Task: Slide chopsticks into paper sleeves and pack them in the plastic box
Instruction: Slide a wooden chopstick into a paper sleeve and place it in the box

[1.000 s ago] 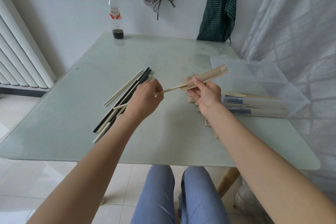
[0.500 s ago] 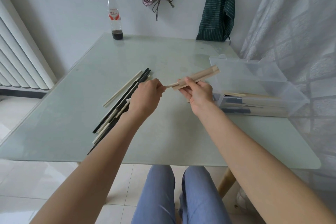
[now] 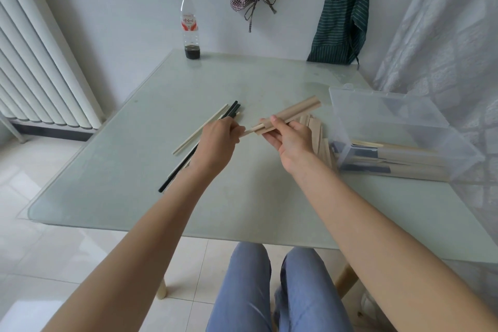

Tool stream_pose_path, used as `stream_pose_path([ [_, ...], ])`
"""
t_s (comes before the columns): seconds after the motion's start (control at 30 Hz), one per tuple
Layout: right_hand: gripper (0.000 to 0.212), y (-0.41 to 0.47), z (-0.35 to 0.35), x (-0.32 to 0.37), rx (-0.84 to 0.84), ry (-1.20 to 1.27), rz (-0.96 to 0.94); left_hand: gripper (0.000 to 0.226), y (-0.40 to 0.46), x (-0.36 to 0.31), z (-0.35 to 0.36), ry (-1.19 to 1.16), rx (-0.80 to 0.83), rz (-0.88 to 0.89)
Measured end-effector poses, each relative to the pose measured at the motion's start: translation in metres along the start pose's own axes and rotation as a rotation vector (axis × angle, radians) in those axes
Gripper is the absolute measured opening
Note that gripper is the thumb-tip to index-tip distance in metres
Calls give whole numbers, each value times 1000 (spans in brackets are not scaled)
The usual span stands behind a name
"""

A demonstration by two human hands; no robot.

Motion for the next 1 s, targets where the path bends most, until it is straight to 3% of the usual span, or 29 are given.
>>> stream_pose_path([
  [0.23,17,4,8,-7,4,-90,-10,22,7,56,-7,203,-20,-233],
  [0.37,17,2,3,-9,-60,-82,14,17,3,61,-1,465,31,-167],
  [0.67,18,5,-9,-11,-126,-60,21,15,6,52,5,599,28,-228],
  [0.8,16,7,-15,-13,-145,-61,21,12,4,45,5,451,11,-317],
  [0.9,16,9,-21,-13,-158,-86,19,33,7,40,1,224,9,-381],
  [1.0,16,11,-27,-13,-182,-91,23,29,8,27,2,-104,29,-383],
])
Point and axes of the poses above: each hand's wrist, its own y-axis towards the middle knuckle, its own z-axis out of the palm, x = y × z, the point moved 3 cm from there along y, towards the middle knuckle, and after that the axes turned 8 degrees about -z, right-handed, at the moved point
